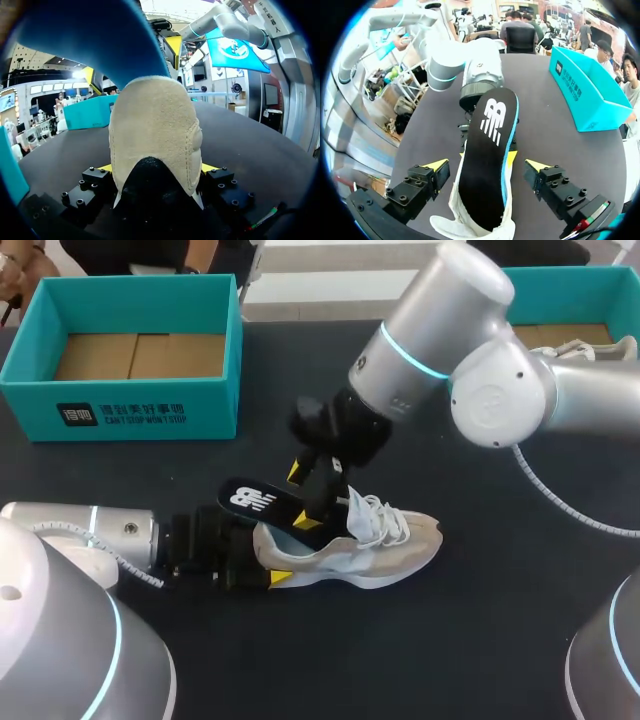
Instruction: Take the shoe out of the shoebox, open the shoe tongue, remove and reinsert the insole, then place the shoe into the shoebox
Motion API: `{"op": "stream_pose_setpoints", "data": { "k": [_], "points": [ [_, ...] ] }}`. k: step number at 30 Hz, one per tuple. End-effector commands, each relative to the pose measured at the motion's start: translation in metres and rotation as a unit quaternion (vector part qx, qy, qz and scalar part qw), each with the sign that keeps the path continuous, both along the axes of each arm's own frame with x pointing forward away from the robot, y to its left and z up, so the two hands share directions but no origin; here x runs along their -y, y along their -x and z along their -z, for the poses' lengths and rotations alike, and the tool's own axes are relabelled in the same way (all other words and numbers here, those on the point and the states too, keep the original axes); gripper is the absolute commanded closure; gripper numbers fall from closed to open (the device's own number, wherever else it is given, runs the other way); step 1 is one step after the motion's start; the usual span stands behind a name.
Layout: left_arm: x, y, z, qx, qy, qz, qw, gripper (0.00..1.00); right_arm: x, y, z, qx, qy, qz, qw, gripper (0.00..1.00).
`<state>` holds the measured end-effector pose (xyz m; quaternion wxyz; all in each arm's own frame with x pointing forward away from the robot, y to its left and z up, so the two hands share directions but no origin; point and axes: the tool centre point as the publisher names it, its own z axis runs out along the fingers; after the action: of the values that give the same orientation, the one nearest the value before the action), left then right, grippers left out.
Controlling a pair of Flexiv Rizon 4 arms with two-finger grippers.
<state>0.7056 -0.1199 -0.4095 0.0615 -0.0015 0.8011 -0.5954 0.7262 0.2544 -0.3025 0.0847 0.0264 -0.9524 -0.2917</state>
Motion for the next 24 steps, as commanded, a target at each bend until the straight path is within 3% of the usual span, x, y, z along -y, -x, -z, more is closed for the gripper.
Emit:
{"op": "stream_pose_setpoints", "data": {
  "k": [1,9,14,24],
  "points": [
    [0.002,0.001,0.0,0.0,-0.001,-0.001,1.0,1.0,-0.001,0.002,0.001,0.002,0.0,0.001,1.0,0.0],
    [0.002,0.001,0.0,0.0,-0.001,-0.001,1.0,1.0,-0.002,0.002,0.0,-0.002,-0.003,0.006,1.0,0.0],
    [0.002,0.001,0.0,0.0,-0.001,-0.001,1.0,1.0,-0.004,-0.004,-0.005,-0.087,0.001,0.006,0.996,0.0],
    [0.002,0.001,0.0,0.0,-0.001,-0.001,1.0,1.0,0.004,-0.015,-0.011,-0.171,-0.001,0.001,0.985,0.0]
  ]
}}
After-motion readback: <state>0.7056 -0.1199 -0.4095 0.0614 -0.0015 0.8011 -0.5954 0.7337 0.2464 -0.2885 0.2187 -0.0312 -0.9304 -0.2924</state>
